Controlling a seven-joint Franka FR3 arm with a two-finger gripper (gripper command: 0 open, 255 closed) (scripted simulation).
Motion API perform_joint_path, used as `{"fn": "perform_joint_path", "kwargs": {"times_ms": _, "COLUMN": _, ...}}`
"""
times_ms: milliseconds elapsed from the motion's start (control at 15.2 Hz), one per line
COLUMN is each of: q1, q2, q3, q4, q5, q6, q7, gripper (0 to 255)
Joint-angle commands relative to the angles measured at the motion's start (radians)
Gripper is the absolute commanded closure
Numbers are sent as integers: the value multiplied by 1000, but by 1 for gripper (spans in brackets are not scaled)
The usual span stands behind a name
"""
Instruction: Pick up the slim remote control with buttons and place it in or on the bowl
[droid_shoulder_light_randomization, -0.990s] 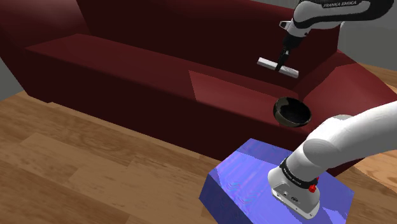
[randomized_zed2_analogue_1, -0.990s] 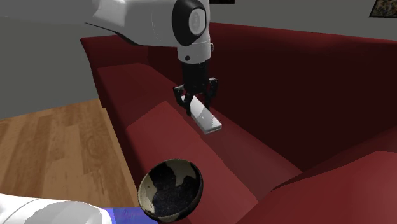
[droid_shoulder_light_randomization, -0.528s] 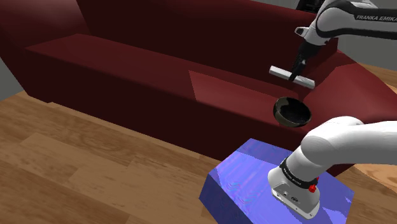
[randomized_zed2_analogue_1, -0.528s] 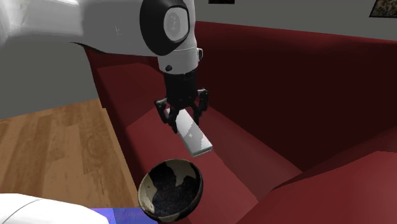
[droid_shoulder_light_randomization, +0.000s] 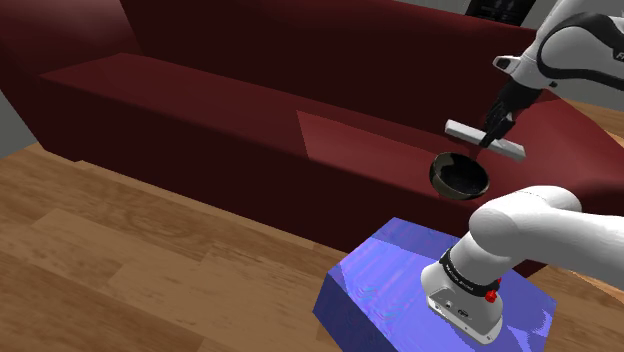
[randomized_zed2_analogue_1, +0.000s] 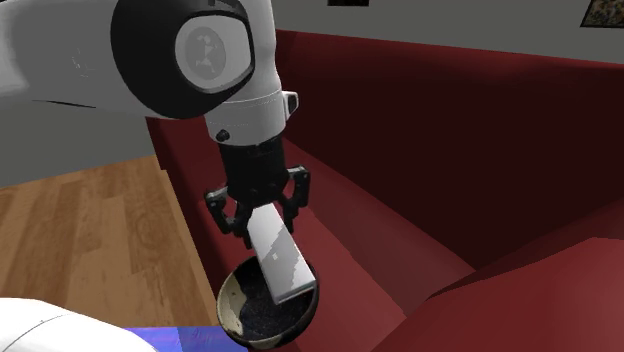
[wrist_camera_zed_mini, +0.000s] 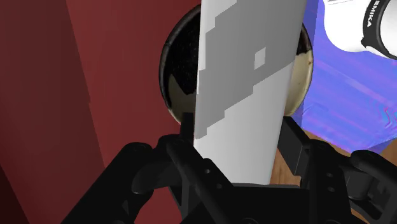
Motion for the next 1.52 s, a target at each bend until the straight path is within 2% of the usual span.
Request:
{"fn": "perform_joint_path", "kwargs": {"times_ms": 0, "q1": -10, "q2": -25, "q3": -3, "q4": -32, "q5": -7, "q6": 6, "q7": -1, "gripper": 255}}
{"fn": "perform_joint_path", "kwargs": {"times_ms": 792, "q1": -46, "q2": -44, "q3": -67, "q4": -198, "q5": -74, "q6": 150, "q7": 6, "gripper": 255}}
{"fn": "perform_joint_path", "kwargs": {"times_ms": 1320, "q1": -46, "q2": -44, "q3": -67, "q4": -198, "q5": -74, "q6": 150, "q7": 6, "gripper": 255}}
{"fn": "perform_joint_path", "kwargs": {"times_ms": 1386, "q1": -46, "q2": -44, "q3": -67, "q4": -198, "q5": -74, "q6": 150, "q7": 6, "gripper": 0}}
{"fn": "perform_joint_path", "kwargs": {"times_ms": 1452, "q1": -46, "q2": -44, "q3": -67, "q4": -198, "q5": -74, "q6": 150, "q7": 6, "gripper": 0}}
